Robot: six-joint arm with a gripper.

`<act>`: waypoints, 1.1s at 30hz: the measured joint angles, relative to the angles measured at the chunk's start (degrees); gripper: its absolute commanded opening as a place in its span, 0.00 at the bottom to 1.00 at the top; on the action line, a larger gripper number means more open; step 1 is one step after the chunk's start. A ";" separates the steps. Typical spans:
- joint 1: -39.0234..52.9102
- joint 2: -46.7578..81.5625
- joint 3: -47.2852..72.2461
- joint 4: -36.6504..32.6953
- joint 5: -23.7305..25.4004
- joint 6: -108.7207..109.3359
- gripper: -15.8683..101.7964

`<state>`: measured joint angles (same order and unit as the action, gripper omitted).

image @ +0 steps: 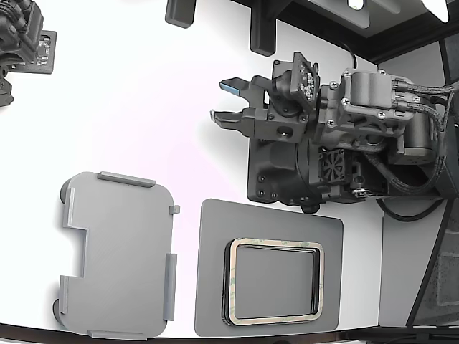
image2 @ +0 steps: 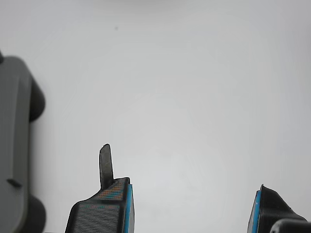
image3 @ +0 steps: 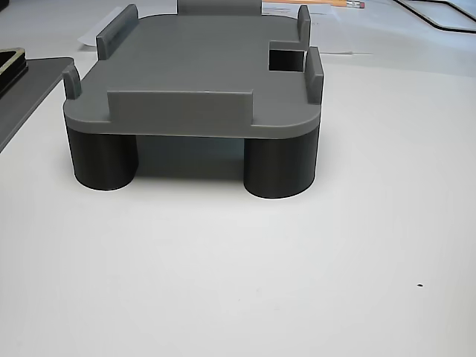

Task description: Move top rectangular frame to the holder.

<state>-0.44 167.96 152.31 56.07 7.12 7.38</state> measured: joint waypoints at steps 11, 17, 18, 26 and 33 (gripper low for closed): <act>0.00 0.09 -0.70 -10.72 -1.41 -4.66 0.98; 2.81 -1.05 -2.37 -10.37 -1.41 -3.08 0.98; 4.66 -2.46 -4.04 -9.14 0.09 -1.93 0.98; 27.33 -19.69 -22.41 5.27 14.77 14.33 0.98; 48.87 -31.73 -31.03 17.31 18.19 32.87 0.98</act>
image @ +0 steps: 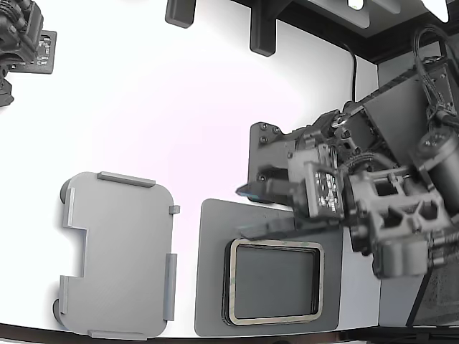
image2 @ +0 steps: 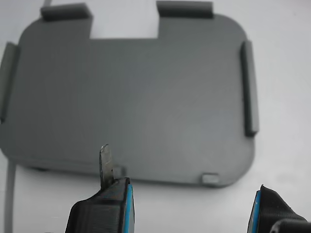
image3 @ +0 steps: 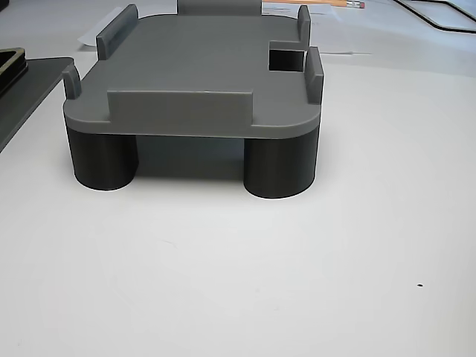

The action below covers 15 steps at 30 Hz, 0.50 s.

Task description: Move top rectangular frame to the holder.

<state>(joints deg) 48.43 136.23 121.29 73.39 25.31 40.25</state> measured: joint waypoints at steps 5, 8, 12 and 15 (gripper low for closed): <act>7.82 -7.29 -5.45 8.70 -8.44 9.93 0.98; 9.32 -8.53 -5.45 10.99 -13.80 12.48 0.98; 9.32 -7.56 -1.49 10.72 -19.95 13.10 0.98; 9.32 -7.29 1.76 10.11 -22.59 13.18 0.98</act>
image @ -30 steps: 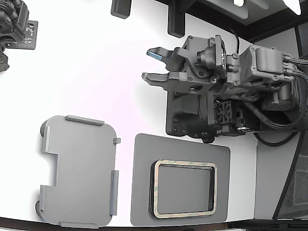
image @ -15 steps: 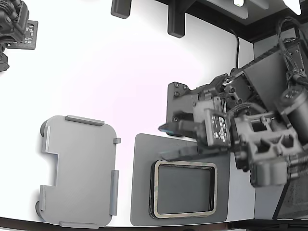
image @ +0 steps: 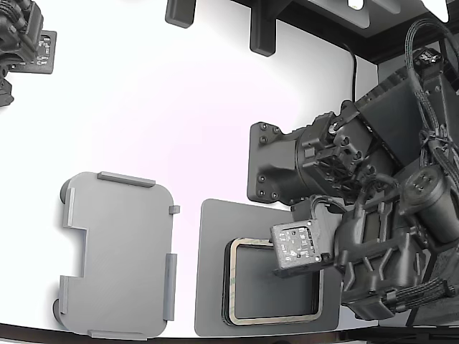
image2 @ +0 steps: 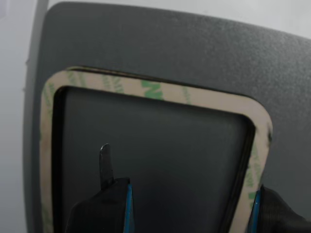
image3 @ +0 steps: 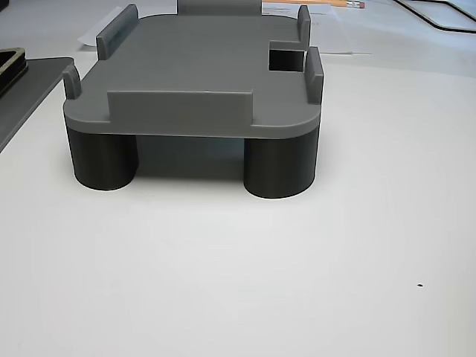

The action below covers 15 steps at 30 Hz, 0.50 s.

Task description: Move top rectangular frame to the holder.

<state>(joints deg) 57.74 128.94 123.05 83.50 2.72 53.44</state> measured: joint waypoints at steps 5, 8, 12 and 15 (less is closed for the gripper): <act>1.76 -3.43 2.81 -1.49 -0.88 2.72 0.98; 1.93 -4.75 3.96 -1.67 -1.05 3.87 0.98; 1.93 -4.31 4.31 -0.79 0.79 5.10 0.98; 2.02 -4.31 5.27 -1.14 1.23 7.03 0.97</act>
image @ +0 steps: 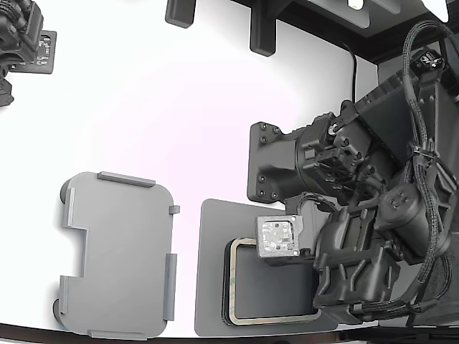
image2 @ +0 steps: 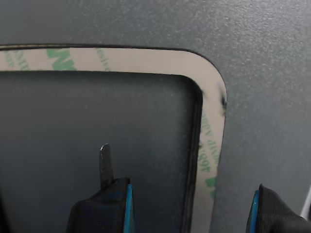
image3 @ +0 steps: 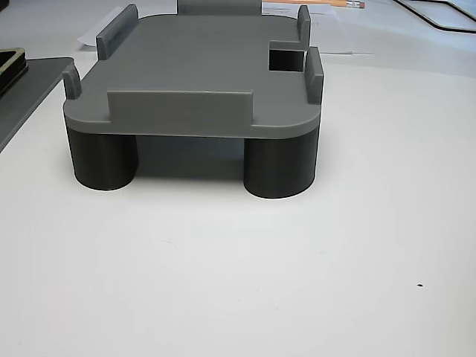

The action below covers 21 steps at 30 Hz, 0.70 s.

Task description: Move top rectangular frame to the holder.

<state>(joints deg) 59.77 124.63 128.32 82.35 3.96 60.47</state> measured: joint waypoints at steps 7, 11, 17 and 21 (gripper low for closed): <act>0.00 -0.35 1.32 -1.14 1.23 0.53 0.95; 0.09 -1.76 2.64 -2.55 1.41 0.18 0.86; 0.09 -2.02 4.57 -4.31 1.49 -0.26 0.77; 0.09 -2.02 5.36 -4.66 1.67 -0.53 0.71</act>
<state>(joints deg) 59.85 122.61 133.68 77.70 5.62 59.94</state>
